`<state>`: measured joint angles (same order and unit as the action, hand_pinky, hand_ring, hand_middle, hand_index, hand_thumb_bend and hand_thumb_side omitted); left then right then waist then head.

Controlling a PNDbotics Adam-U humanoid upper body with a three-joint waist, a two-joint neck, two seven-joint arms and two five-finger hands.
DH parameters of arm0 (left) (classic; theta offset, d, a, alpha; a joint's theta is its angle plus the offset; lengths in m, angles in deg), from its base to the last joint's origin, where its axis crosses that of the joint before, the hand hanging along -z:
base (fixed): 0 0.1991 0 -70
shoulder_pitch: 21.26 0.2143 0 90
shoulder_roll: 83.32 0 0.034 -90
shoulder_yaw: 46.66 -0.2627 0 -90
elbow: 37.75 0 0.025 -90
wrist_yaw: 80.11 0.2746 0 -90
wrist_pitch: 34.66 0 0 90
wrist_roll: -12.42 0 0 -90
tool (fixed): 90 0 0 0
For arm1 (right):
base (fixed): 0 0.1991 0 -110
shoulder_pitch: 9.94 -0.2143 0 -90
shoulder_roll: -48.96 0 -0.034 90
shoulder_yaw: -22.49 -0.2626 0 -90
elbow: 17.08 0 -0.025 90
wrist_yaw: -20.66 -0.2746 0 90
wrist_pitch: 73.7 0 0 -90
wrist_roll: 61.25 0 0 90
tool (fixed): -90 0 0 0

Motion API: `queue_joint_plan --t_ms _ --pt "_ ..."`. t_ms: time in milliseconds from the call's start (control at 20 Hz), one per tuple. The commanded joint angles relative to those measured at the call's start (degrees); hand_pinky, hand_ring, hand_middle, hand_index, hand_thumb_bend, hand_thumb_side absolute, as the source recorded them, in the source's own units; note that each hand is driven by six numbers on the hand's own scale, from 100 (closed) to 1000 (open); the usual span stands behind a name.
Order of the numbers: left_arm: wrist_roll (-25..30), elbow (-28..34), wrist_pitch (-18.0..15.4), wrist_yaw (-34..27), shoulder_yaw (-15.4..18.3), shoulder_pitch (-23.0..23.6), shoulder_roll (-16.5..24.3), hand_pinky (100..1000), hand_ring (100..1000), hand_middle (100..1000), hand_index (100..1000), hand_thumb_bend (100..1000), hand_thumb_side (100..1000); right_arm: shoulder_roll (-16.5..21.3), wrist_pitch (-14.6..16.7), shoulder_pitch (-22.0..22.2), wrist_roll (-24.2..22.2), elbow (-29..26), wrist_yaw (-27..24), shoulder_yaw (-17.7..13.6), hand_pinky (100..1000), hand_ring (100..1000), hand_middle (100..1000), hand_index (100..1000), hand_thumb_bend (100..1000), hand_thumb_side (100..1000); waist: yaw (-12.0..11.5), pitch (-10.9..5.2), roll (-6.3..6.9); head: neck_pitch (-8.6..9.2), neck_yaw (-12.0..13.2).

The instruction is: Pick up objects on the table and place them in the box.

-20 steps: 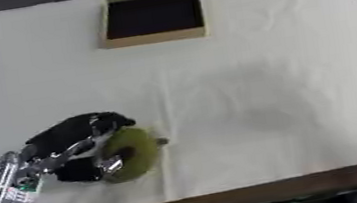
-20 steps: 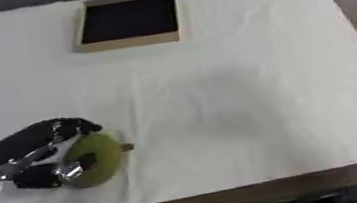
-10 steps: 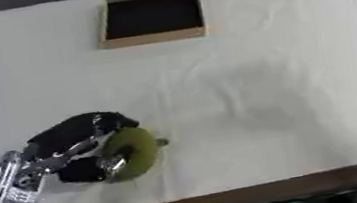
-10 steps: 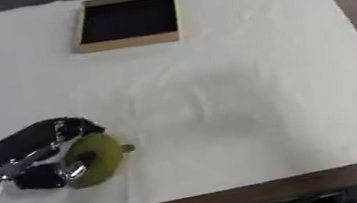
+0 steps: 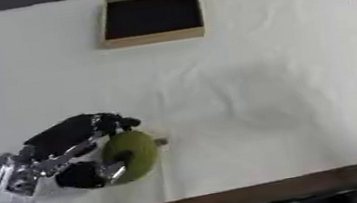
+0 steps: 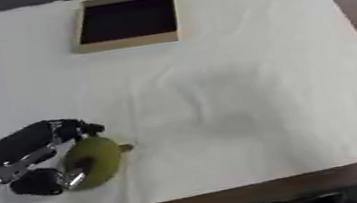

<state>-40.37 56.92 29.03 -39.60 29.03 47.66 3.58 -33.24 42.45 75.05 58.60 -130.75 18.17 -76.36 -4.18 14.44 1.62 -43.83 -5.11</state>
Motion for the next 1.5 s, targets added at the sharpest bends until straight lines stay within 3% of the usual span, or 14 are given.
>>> queue_joint_plan --t_ms 50,100,400,700,950,1350,1450,1500 --pt "14.8 0.8 -13.6 -2.8 -0.5 0.1 1.6 738 549 636 976 100 708 0.9 0.0 -0.3 0.3 -0.9 0.0 -0.6 750 670 580 735 100 465 0.1 -0.89 -0.17 -0.29 0.0" --pt "14.8 0.6 -13.4 -3.5 -0.7 0.2 1.7 738 547 606 935 100 707 0.9 -0.1 -0.3 0.3 -0.9 0.0 -0.7 750 670 580 735 100 464 0.1 -0.91 -0.16 -0.29 0.0" --pt "14.8 -0.7 -12.4 -3.4 -1.3 0.7 2.3 717 543 581 895 100 772 0.8 -0.1 -0.3 0.5 -0.9 0.0 -0.7 750 670 580 734 100 468 0.1 -0.86 -0.15 -0.29 -0.1" --pt "14.8 -0.7 -12.7 -1.8 -1.1 0.6 2.3 672 508 521 773 100 795 0.6 -0.2 -0.3 0.5 -0.9 0.0 -0.7 750 670 579 734 100 470 0.2 -0.79 -0.15 -0.29 -0.1" --pt "14.8 -0.7 -13.4 -1.8 -1.2 0.6 2.5 665 501 514 767 100 783 0.5 -0.2 -0.3 0.6 -0.9 0.0 -0.8 750 670 579 734 100 471 0.2 -0.84 -0.16 -0.29 -0.1" --pt "14.8 -1.2 -14.9 -1.9 -1.8 0.2 2.7 617 473 491 754 100 717 0.3 -0.2 -0.3 0.7 -0.9 -0.1 -0.8 750 670 579 733 100 477 0.2 -0.76 -0.2 -0.29 -0.1" --pt "14.8 -1.2 -15.2 -2.1 -1.9 0.2 2.8 608 464 484 753 100 667 0.3 -0.2 -0.3 0.7 -0.9 -0.1 -0.8 750 670 579 733 100 477 0.2 -0.78 -0.21 -0.29 -0.1" --pt "14.8 -1.2 -15.2 -2.2 -1.8 0.1 2.9 600 459 477 748 100 538 0.2 -0.2 -0.3 0.7 -0.9 -0.1 -0.8 750 670 579 733 100 477 0.2 -0.81 -0.21 -0.29 -0.2"
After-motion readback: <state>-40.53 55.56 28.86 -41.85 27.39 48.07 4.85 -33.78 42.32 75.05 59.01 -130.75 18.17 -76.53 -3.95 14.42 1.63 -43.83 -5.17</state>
